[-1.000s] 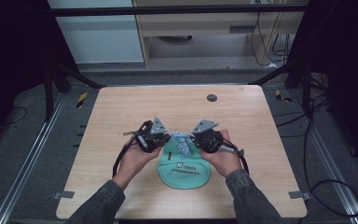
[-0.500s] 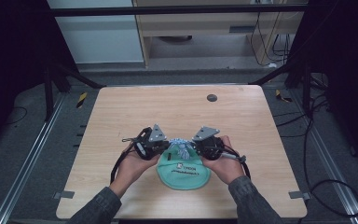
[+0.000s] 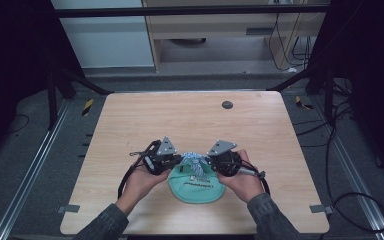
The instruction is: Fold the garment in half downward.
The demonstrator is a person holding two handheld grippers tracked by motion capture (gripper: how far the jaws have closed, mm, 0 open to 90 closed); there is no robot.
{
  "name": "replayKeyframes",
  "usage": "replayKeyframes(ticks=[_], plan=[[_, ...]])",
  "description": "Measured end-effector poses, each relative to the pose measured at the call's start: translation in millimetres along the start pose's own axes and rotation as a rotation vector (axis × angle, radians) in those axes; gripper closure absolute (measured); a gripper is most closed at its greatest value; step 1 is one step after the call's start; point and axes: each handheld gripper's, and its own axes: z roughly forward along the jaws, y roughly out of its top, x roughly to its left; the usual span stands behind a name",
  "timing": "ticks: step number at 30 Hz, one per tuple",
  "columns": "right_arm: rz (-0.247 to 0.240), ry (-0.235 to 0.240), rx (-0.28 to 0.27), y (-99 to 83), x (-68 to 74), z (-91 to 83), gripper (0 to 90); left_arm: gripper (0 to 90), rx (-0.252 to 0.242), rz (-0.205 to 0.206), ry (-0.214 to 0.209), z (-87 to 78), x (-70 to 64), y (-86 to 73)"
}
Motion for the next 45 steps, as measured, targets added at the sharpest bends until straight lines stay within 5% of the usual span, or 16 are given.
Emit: replayKeyframes(ticks=[45], plan=[[0.017, 0.026, 0.001, -45.1, 28.8, -7.9, 79.8, 86.4, 0.003, 0.006, -0.052, 2.1, -29.7, -29.8]])
